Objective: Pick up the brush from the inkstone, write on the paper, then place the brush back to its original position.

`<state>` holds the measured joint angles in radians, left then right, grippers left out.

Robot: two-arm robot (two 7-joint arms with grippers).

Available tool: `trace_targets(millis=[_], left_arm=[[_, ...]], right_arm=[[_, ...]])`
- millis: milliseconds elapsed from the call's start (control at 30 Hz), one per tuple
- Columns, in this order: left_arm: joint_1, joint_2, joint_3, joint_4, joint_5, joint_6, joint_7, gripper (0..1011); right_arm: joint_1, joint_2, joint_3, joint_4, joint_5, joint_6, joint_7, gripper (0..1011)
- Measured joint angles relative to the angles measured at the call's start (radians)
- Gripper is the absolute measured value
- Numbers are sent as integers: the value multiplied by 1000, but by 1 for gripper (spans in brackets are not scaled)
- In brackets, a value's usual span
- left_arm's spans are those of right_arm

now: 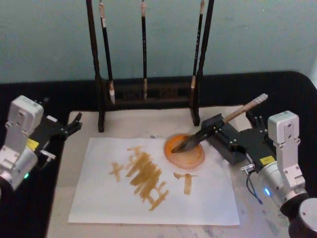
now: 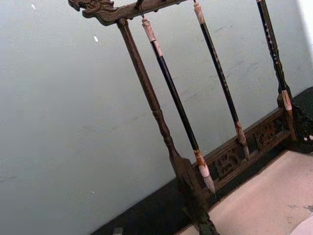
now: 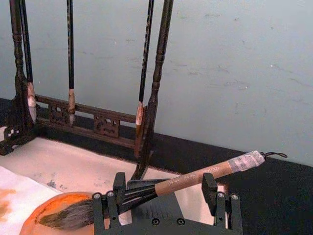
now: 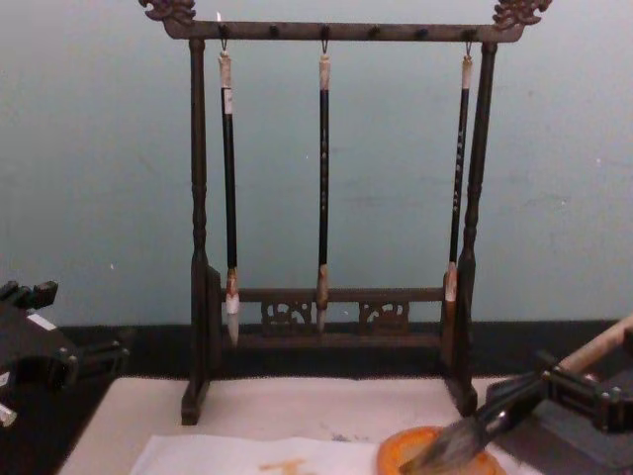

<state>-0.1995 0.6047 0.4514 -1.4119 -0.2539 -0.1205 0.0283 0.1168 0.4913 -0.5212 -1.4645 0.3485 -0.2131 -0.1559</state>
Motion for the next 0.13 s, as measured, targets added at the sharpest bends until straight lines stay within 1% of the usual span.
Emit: trace_targets(millis=[133], left_arm=[[0,0,0,0,0,0,0,1010]], right_arm=[[0,0,0,0,0,0,0,1000]])
